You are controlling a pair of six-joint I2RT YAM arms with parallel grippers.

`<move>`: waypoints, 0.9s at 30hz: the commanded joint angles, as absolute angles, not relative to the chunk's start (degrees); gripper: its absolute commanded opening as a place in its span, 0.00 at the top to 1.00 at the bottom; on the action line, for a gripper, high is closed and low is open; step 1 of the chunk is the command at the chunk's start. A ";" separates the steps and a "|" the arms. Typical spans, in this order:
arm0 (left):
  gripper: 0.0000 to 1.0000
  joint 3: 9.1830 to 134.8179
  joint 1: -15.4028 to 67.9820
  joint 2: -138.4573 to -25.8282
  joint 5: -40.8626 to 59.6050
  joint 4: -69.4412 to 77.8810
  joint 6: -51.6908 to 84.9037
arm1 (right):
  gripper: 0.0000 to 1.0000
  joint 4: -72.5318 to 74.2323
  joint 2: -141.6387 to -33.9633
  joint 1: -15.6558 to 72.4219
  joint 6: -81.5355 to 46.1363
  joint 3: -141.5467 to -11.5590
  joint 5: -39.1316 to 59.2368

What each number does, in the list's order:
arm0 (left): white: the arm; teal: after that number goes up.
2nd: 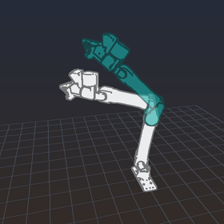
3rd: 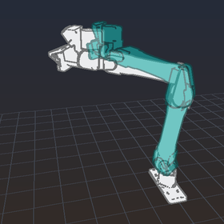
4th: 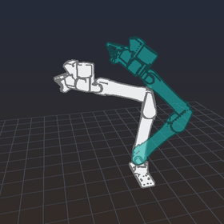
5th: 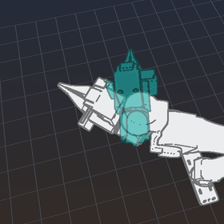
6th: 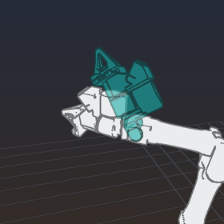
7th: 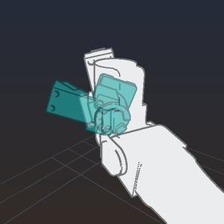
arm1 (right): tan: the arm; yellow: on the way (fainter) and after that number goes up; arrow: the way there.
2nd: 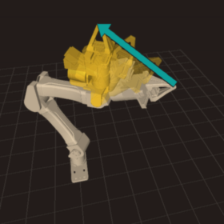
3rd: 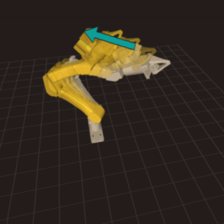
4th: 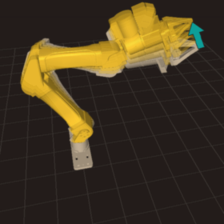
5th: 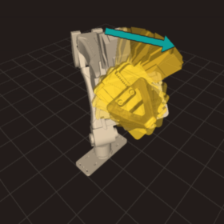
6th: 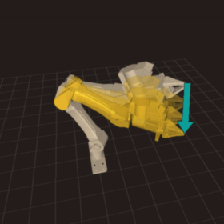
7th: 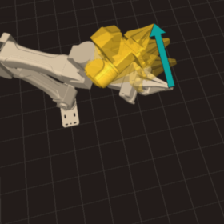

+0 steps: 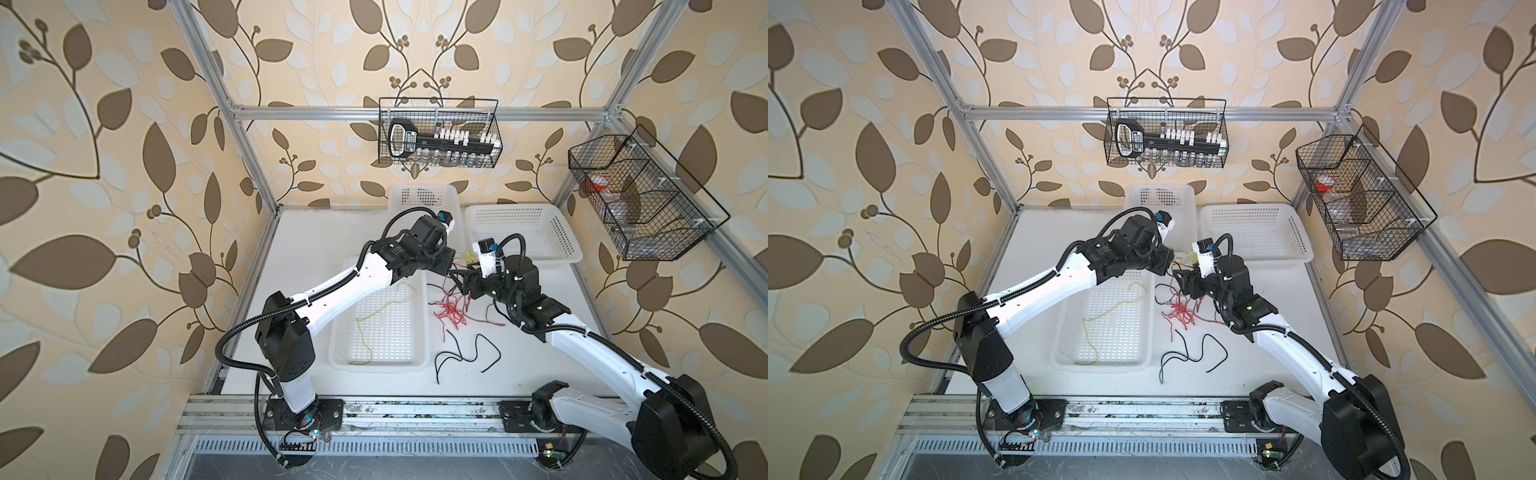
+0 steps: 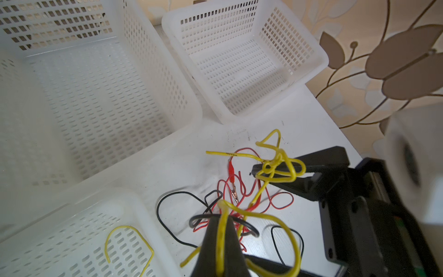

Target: Untangle the cables

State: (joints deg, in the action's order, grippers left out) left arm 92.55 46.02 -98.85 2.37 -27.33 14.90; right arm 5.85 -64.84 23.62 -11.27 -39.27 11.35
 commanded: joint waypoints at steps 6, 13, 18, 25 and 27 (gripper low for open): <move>1.00 92.75 45.62 -95.65 0.82 -24.35 14.30 | 0.77 7.90 -65.17 26.10 -11.66 -39.62 9.51; 1.00 92.42 45.62 -95.46 0.47 -23.60 14.66 | 1.00 7.60 -64.98 26.23 -11.52 -39.52 9.20; 1.00 92.02 45.37 -95.32 -2.76 -23.86 14.70 | 1.00 6.03 -61.43 26.25 -10.34 -38.40 6.17; 1.00 93.65 43.13 -96.49 -6.07 -25.76 16.50 | 1.00 5.41 -50.40 26.19 -8.23 -33.23 -3.45; 1.00 94.51 42.33 -96.86 -6.43 -26.59 16.97 | 1.00 5.30 -46.86 25.97 -8.17 -31.62 -6.29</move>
State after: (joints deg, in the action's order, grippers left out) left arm 92.47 43.81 -98.52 -3.64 -26.28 15.55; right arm 5.41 -50.28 26.02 -9.89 -33.85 -0.03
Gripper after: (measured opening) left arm 0.047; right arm 0.048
